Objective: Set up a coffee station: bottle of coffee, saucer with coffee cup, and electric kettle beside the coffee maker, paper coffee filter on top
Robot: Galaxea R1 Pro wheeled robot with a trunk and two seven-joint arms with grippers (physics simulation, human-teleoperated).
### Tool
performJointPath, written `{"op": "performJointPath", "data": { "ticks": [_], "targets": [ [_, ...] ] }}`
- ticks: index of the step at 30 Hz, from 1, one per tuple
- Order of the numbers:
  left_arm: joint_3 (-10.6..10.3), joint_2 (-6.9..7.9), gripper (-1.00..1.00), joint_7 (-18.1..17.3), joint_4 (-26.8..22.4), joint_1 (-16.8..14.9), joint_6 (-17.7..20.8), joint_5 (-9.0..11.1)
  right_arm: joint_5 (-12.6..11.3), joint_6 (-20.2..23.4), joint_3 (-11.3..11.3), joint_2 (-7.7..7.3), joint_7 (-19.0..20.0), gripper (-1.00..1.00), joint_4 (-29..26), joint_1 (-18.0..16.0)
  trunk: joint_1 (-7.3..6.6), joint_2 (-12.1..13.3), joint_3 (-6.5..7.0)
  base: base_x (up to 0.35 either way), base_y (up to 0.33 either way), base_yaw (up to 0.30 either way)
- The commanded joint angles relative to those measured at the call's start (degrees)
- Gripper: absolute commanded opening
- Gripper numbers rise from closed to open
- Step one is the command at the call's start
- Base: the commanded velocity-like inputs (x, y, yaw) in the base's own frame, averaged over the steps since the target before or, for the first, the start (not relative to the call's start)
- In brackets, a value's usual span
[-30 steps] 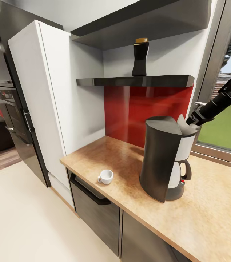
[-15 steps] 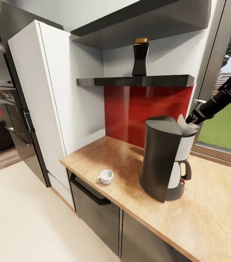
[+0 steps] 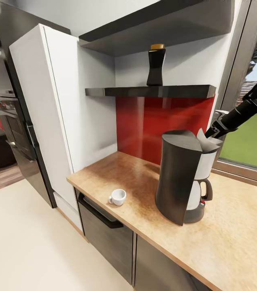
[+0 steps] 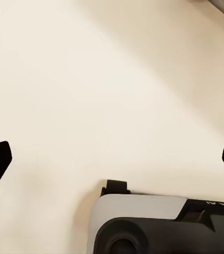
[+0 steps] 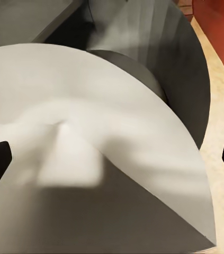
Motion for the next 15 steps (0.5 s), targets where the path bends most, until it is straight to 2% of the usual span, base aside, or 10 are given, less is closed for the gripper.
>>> {"op": "performJointPath", "data": {
  "ticks": [1,5,15],
  "targets": [
    [0.1,-0.04,1.0,-0.01,-0.07,0.02,-0.07,0.02,0.61,0.6,-0.23,-0.04,0.41,1.0,-0.15,-0.02,0.0,-0.03,-0.06,0.0,0.0,0.0],
    [0.1,-0.03,1.0,-0.01,-0.06,0.02,-0.07,0.01,0.61,0.6,-0.2,-0.06,0.41,1.0,-0.15,0.0,0.0,-0.03,-0.06,0.0,0.0,0.0],
    [0.1,-0.03,1.0,-0.01,-0.06,0.02,-0.07,0.03,0.61,0.48,-0.2,-0.19,0.41,1.0,-0.15,-0.02,-2.2,3.98,1.74,0.0,0.0,0.0]
  ]
}}
